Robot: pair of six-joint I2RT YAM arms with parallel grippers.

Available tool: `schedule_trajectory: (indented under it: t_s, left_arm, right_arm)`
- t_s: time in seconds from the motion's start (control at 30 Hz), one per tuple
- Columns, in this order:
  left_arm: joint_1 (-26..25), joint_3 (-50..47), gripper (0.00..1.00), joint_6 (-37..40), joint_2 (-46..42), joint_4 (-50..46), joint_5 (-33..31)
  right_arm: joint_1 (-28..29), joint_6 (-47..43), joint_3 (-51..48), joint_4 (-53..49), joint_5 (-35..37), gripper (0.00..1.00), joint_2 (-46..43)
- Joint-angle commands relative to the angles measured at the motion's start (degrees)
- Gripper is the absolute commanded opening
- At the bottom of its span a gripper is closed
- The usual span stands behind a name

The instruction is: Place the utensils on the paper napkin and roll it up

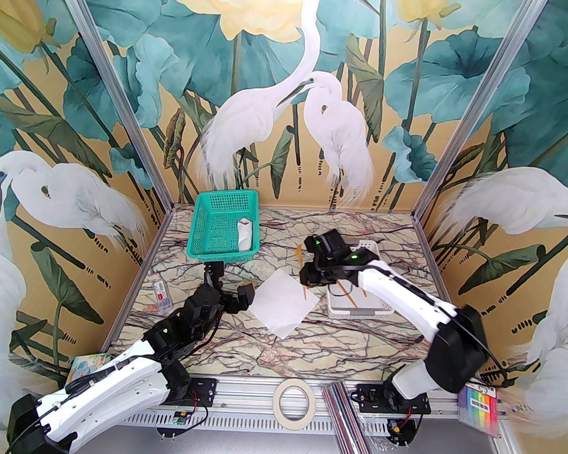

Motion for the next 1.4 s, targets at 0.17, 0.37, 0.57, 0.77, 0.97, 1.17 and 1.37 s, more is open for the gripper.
schedule_trajectory:
  t_s: [0.17, 0.37, 0.57, 0.77, 0.97, 1.17, 1.37]
  left_arm:
    - [0.4, 0.0, 0.99, -1.8, -1.3, -4.7, -1.2]
    - [0.4, -0.4, 0.99, -1.9, -2.4, -4.7, -1.7]
    - [0.4, -0.9, 0.99, -1.6, -2.9, -4.3, -1.8]
    - [0.4, -0.8, 0.99, -1.5, -2.7, -4.2, -1.8]
    - [0.4, -0.7, 0.99, -1.4, -2.3, -3.7, -1.6]
    - [0.4, -0.4, 0.99, -1.3, -1.4, -3.4, -1.3]
    - [0.4, -0.3, 0.99, -1.3, -1.2, -3.3, -1.1]
  right_arm:
    - [2.5, 5.1, 1.1, 5.8, -2.9, 0.15, 8.3]
    - [3.1, 6.4, 1.2, 6.9, -4.9, 0.15, 12.6]
    - [3.5, 7.4, 1.3, 8.8, -5.7, 0.15, 15.8]
    - [4.2, 8.0, 1.7, 9.3, -5.9, 0.15, 18.3]
    - [4.6, 8.6, 1.8, 9.8, -6.0, 0.15, 19.8]
    - [4.8, 8.8, 2.1, 10.2, -6.4, 0.15, 21.5]
    - [4.8, 9.2, 2.2, 10.5, -6.9, 0.15, 22.7]
